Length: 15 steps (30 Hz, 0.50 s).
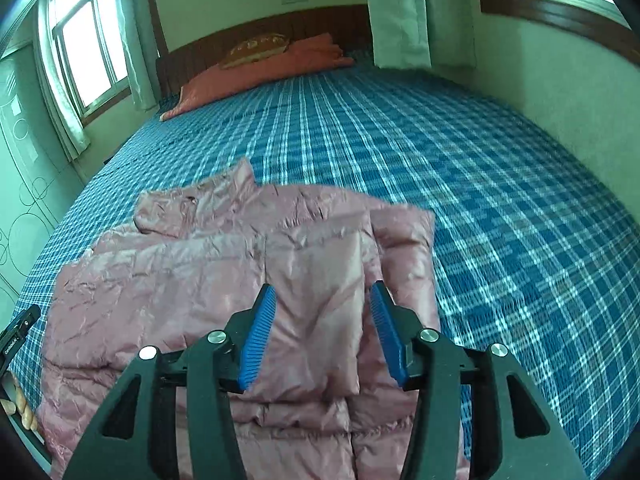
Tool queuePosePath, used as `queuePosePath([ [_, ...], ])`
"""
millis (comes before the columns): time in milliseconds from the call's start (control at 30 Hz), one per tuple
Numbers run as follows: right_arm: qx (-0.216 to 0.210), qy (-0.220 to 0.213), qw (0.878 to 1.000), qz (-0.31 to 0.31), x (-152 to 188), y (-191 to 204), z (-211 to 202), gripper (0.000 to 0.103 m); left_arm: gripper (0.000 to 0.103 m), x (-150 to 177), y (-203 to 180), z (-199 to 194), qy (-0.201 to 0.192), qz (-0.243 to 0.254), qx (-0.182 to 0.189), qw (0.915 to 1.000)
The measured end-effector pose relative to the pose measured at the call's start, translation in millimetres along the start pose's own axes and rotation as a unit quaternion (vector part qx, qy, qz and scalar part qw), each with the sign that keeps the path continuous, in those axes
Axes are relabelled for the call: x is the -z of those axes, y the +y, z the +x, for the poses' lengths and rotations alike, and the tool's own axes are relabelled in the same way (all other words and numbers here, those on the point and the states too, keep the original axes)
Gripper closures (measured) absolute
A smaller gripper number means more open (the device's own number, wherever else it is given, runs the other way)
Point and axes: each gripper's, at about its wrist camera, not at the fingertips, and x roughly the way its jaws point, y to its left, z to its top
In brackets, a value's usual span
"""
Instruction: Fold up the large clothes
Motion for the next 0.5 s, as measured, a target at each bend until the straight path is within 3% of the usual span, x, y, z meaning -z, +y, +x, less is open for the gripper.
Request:
queuePosePath([
  [167, 0.001, 0.045, 0.999, -0.017, -11.0, 10.2, 59.1, 0.053, 0.046, -9.6, -4.1, 40.9, 0.034, -0.002, -0.018, 0.9993],
  [267, 0.004, 0.082, 0.997, -0.015, -2.4, 7.0, 87.9, 0.053, 0.044, -4.0, -3.0, 72.3, 0.083, 0.002, -0.03, 0.9961],
  [333, 0.008, 0.076, 0.997, -0.026, -1.3, 9.8, 87.0, 0.053, 0.043, 1.2, 0.3, 84.8, 0.101, -0.009, -0.022, 0.9946],
  [500, 0.021, 0.042, 0.998, -0.045, 3.6, 19.4, 44.3, 0.053, 0.045, 0.3, 4.5, 57.0, 0.065, -0.021, -0.033, 0.9971],
])
